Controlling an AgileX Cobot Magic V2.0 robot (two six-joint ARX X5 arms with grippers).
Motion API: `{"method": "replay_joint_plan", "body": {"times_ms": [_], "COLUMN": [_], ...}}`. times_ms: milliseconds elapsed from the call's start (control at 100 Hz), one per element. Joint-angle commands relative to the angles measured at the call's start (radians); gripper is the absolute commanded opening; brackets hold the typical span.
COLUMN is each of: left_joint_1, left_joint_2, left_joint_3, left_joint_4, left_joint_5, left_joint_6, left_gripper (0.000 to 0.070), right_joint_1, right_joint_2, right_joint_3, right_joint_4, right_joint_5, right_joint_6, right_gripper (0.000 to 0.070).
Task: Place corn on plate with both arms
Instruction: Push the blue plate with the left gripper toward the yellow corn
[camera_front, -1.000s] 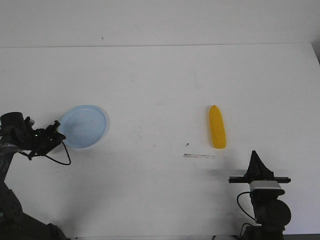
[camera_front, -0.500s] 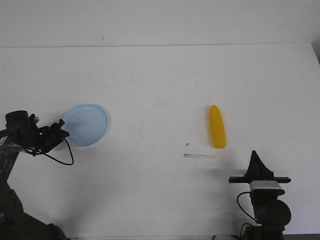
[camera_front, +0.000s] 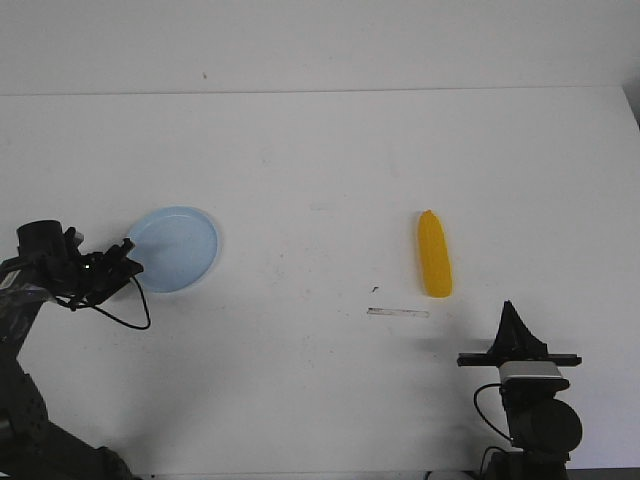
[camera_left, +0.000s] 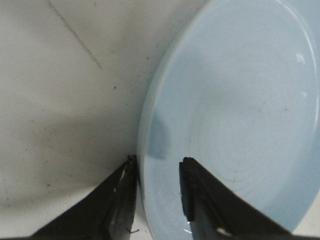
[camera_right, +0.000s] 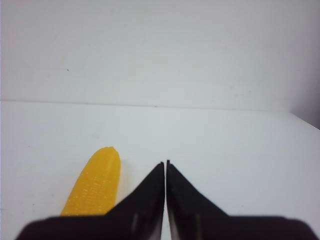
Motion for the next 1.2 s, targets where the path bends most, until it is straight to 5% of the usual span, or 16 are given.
{"method": "replay_joint_plan", "body": {"times_ms": [0, 230, 660, 970, 1190], "left_joint_1": [0.003, 0.001, -0.095, -0.372, -0.606], "left_joint_2": [0.027, 0.027, -0.074, -0.109, -0.103], "left_joint_3": [0.006, 0.006, 0.006, 0.006, 0.006], "left_joint_4": [-0.002, -0.003, -0.001, 0.066, 0.129], "left_joint_5": [0.001, 0.001, 0.010, -0.001, -0.139], "left_joint_6": [0.006, 0.006, -0.038, -0.055, -0.130], "left_gripper": [0.0154, 0.0000, 0.0000, 0.0001, 0.0001], "right_joint_1": [0.001, 0.001, 0.001, 0.001, 0.001], "right_joint_2": [0.002, 0.002, 0.002, 0.002, 0.002], "right_joint_3": [-0.001, -0.001, -0.001, -0.001, -0.001], "right_joint_4": [0.013, 0.013, 0.013, 0.013, 0.013], "right_joint_5": [0.000, 0.000, 0.000, 0.000, 0.000], "right_joint_6": [0.003, 0.003, 0.003, 0.003, 0.003], "right_gripper": [0.0008, 0.0008, 0.0008, 0.0008, 0.0008]}}
